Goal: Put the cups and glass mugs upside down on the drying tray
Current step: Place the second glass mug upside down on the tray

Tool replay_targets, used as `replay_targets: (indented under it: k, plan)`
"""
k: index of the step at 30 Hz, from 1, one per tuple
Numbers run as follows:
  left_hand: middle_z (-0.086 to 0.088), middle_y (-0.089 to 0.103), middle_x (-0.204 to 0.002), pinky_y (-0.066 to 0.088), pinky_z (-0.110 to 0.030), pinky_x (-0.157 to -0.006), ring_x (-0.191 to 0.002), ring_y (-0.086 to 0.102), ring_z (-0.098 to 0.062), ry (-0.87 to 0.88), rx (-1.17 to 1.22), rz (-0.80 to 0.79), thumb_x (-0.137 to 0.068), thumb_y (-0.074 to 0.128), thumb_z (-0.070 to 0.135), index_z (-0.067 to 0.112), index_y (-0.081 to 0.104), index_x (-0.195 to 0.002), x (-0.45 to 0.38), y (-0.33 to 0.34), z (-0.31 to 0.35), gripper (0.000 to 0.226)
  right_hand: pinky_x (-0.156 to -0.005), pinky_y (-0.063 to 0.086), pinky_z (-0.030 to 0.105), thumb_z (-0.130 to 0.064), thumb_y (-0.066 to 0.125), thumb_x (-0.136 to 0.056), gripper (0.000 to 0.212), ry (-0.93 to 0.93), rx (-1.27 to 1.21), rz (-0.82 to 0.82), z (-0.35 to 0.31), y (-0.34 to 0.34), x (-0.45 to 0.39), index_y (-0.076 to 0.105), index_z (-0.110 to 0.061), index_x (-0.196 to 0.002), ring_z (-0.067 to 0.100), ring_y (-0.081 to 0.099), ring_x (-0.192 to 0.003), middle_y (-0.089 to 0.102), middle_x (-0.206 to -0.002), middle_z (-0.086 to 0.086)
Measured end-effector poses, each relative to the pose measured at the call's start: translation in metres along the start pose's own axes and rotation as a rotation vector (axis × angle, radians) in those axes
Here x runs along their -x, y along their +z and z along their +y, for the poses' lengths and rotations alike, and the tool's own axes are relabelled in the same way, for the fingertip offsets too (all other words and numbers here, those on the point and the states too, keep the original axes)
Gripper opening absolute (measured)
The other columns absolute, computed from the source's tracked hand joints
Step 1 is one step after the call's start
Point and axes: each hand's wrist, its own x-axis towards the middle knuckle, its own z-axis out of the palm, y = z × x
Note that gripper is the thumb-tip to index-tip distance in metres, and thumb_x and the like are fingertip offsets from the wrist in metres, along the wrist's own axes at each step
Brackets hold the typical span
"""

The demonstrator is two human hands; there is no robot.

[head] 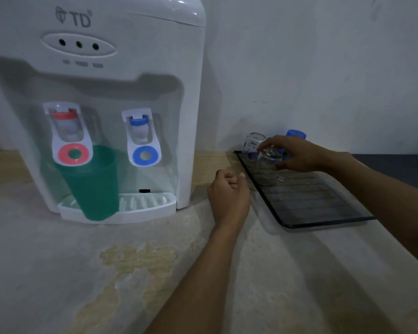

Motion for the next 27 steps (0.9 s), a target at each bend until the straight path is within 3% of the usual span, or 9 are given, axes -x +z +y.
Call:
replay_targets:
  k: [4,6,11,15,17,19,22,24,27]
  plan:
    - [0.016,0.061,-0.083,0.043,-0.003,-0.062,-0.079,0.057,0.017,-0.003,-0.003,0.0,-0.096,0.068,0.033,0.017,0.066,-0.101,0.001,-0.001,0.001,0.016,-0.079,0.041,0.01,-0.004,0.083,-0.083,0.067,0.005,0.009,0.0,0.005,-0.001,-0.001,0.059,-0.028,-0.14,0.016,0.059,-0.113,0.058,-0.127,-0.006]
    - [0.017,0.062,-0.083,0.042,-0.005,-0.064,-0.074,0.06,0.007,-0.01,-0.006,0.001,-0.096,0.068,0.034,0.018,0.066,-0.102,0.001,-0.001,0.001,0.017,-0.078,0.04,0.008,-0.002,0.083,-0.083,0.067,0.012,0.001,-0.003,0.007,-0.001,-0.001,0.059,-0.029,-0.139,0.015,0.06,-0.112,0.058,-0.123,-0.009]
    - [0.016,0.063,-0.084,0.046,-0.01,-0.067,-0.078,0.061,0.003,-0.013,-0.005,0.0,-0.096,0.068,0.034,0.02,0.066,-0.102,0.001,-0.001,0.002,0.016,-0.077,0.042,0.01,-0.001,0.082,-0.083,0.067,0.013,-0.021,-0.01,0.011,0.0,-0.001,0.058,-0.032,-0.138,0.013,0.06,-0.113,0.057,-0.123,-0.012]
    - [0.012,0.064,-0.088,0.05,-0.019,-0.072,-0.083,0.063,-0.002,-0.027,0.007,-0.005,-0.096,0.067,0.033,0.019,0.066,-0.103,-0.001,-0.002,0.002,0.016,-0.094,0.045,0.018,-0.011,0.086,-0.083,0.073,0.017,-0.043,-0.018,0.004,0.0,0.004,0.053,-0.03,-0.146,0.012,0.056,-0.123,0.055,-0.136,-0.009]
    - [0.009,0.065,-0.089,0.049,-0.018,-0.07,-0.081,0.063,-0.002,-0.034,0.012,-0.008,-0.096,0.067,0.03,0.018,0.066,-0.102,-0.001,-0.003,0.002,0.014,-0.106,0.041,0.027,-0.023,0.086,-0.086,0.076,-0.003,-0.085,0.072,-0.005,-0.001,0.012,0.048,-0.029,-0.152,0.008,0.049,-0.13,0.051,-0.148,-0.007]
    - [0.008,0.066,-0.09,0.049,-0.017,-0.069,-0.08,0.063,-0.002,-0.035,0.016,-0.013,-0.096,0.067,0.029,0.017,0.066,-0.101,-0.001,-0.004,0.002,0.013,-0.11,0.039,0.026,-0.031,0.082,-0.09,0.074,-0.04,-0.144,0.223,-0.018,0.002,0.025,0.046,-0.027,-0.154,0.0,0.046,-0.131,0.049,-0.15,-0.01]
    - [0.01,0.067,-0.088,0.046,-0.008,-0.062,-0.074,0.063,0.004,-0.048,0.027,-0.01,-0.096,0.068,0.028,0.019,0.066,-0.098,-0.001,-0.006,0.003,0.01,-0.1,0.034,0.002,-0.034,0.078,-0.094,0.063,-0.048,-0.21,0.426,-0.046,0.018,0.056,0.05,-0.024,-0.15,-0.006,0.047,-0.125,0.053,-0.143,-0.013]
    - [0.009,0.068,-0.089,0.05,-0.015,-0.069,-0.076,0.064,0.003,-0.061,0.026,-0.006,-0.095,0.068,0.023,0.019,0.067,-0.098,-0.002,-0.008,0.005,0.005,-0.098,0.032,-0.002,-0.032,0.077,-0.094,0.056,-0.079,-0.237,0.509,-0.069,0.036,0.082,0.055,-0.02,-0.144,0.002,0.052,-0.125,0.059,-0.14,-0.005]
    - [0.002,0.07,-0.093,0.055,-0.027,-0.08,-0.087,0.068,-0.012,-0.074,0.013,-0.014,-0.096,0.068,0.02,0.016,0.067,-0.101,0.001,-0.012,0.008,0.006,-0.107,0.035,0.009,-0.026,0.076,-0.094,0.048,-0.132,-0.26,0.535,-0.101,0.072,0.12,0.06,-0.014,-0.137,0.009,0.054,-0.128,0.06,-0.139,0.002]
